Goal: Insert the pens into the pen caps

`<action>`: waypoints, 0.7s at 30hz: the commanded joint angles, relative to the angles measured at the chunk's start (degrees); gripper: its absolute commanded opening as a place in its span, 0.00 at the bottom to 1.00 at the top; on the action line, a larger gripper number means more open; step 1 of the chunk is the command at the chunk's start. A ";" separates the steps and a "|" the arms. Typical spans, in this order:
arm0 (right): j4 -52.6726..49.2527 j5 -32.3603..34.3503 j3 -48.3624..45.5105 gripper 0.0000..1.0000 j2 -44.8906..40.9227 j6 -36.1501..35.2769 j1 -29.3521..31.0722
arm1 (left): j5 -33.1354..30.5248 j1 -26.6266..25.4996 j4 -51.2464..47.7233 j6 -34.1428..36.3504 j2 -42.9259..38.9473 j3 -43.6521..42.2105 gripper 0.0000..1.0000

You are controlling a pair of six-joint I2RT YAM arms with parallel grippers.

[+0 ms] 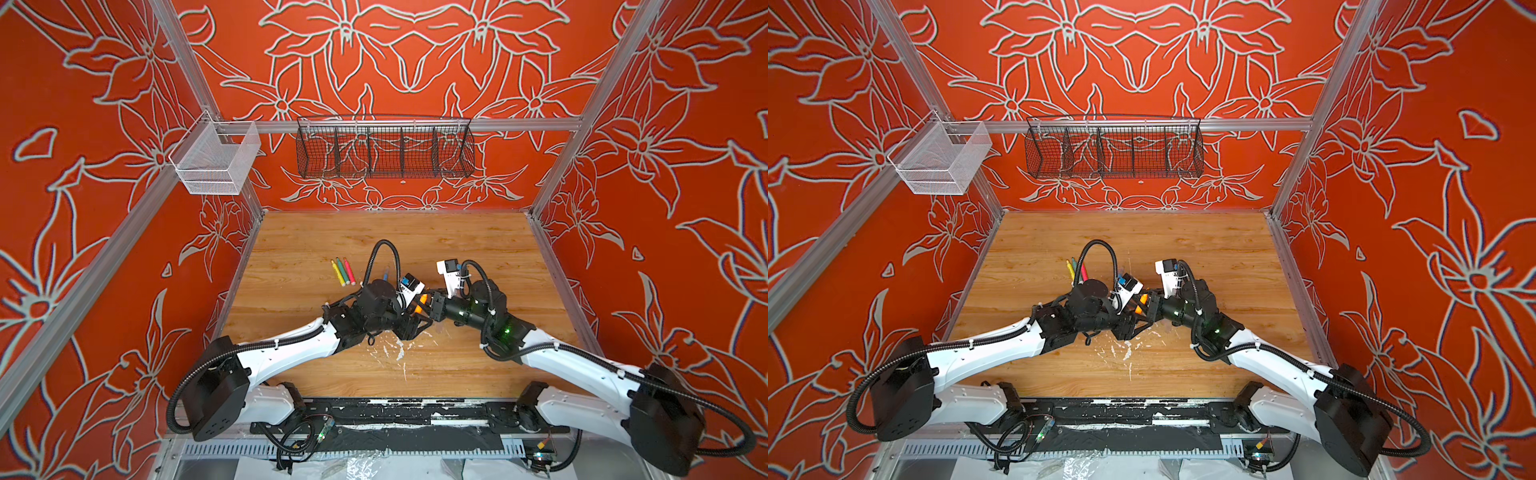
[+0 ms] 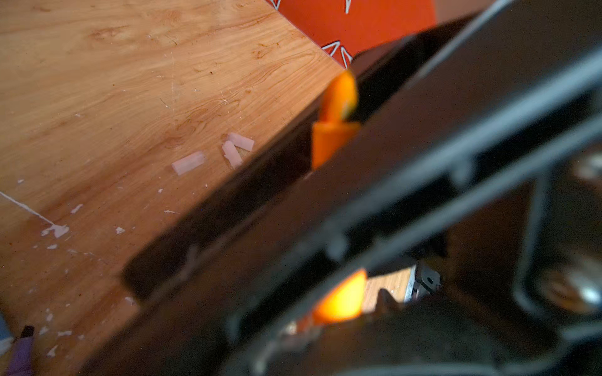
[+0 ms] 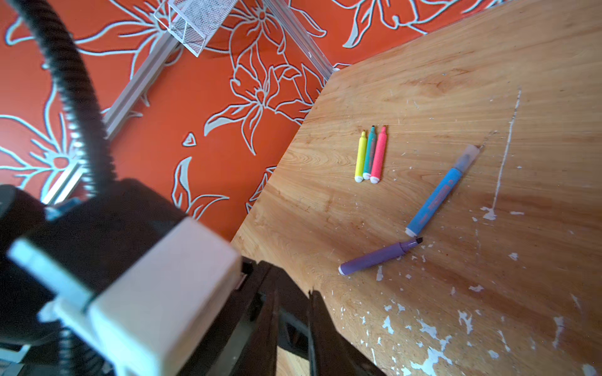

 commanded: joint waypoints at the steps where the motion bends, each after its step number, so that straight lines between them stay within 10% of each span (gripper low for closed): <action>1: 5.44 -3.01 -1.14 0.02 -0.41 2.58 0.47 | 0.20 -0.22 -0.01 0.08 0.85 1.65 0.60; 7: 0.89 1.17 -1.02 0.09 -2.94 0.32 0.67 | 0.06 -0.22 -0.09 -0.04 1.09 1.93 0.00; 15: -13.58 17.94 -0.57 0.60 -7.52 -2.61 0.51 | -5.97 0.03 1.05 -1.59 -1.53 -0.52 0.00; 21: -28.34 35.24 0.88 0.74 -9.09 0.24 0.19 | -13.55 3.00 3.19 -4.11 -8.71 -6.01 0.00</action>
